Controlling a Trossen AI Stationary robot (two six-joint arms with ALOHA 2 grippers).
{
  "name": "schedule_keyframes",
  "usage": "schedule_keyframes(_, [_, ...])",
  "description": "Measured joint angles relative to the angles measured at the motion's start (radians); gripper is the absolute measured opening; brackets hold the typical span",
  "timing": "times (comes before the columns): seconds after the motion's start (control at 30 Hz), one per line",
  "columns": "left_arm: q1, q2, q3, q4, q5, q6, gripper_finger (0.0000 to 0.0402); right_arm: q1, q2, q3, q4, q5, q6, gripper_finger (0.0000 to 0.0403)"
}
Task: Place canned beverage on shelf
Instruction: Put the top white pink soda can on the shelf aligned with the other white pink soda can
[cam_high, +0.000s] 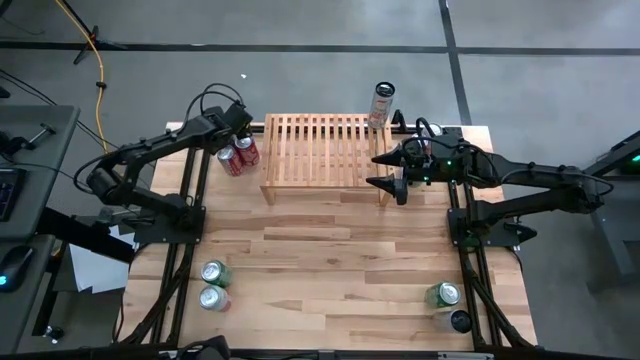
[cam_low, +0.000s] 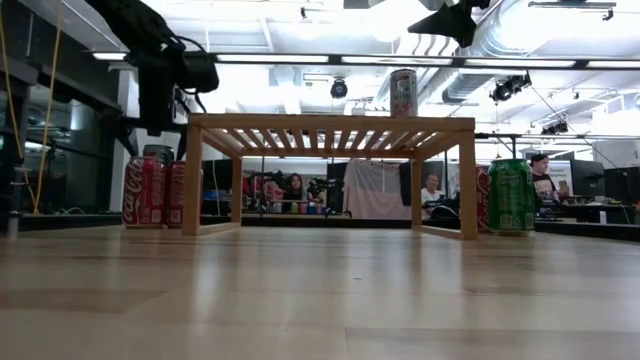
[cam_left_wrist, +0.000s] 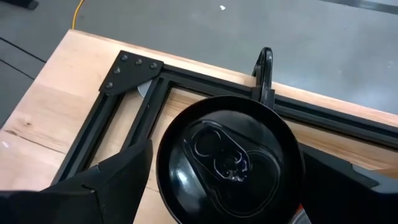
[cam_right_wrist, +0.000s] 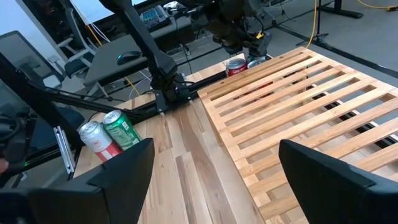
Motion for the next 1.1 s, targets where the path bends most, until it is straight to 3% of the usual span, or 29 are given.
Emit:
schedule_keyframes(0.17, [0.0, 0.0, 0.0, 0.0, 0.0, -0.006, 0.0313, 0.0, 0.0, 0.0, 0.0, 0.0, 0.002, 0.033])
schedule_keyframes(0.33, [0.0, -0.001, 0.0, -0.005, -0.001, -0.007, 0.0237, 0.0, 0.0, 0.0, 0.0, 0.0, 0.002, 0.033])
schedule_keyframes(0.5, [0.0, -0.054, -0.003, -0.023, 0.008, 0.039, 0.0237, 0.0, 0.0, 0.0, 0.0, 0.0, 0.002, 0.033])
schedule_keyframes(0.8, [0.0, -0.284, 0.008, 0.002, -0.011, 0.124, 0.0237, 0.0, 0.0, 0.0, 0.0, 0.0, 0.003, 0.033])
schedule_keyframes(1.1, [-0.074, -0.384, 0.22, 0.03, 0.063, 0.309, 0.0237, 0.0, 0.0, 0.0, 0.06, 0.059, 0.04, 0.033])
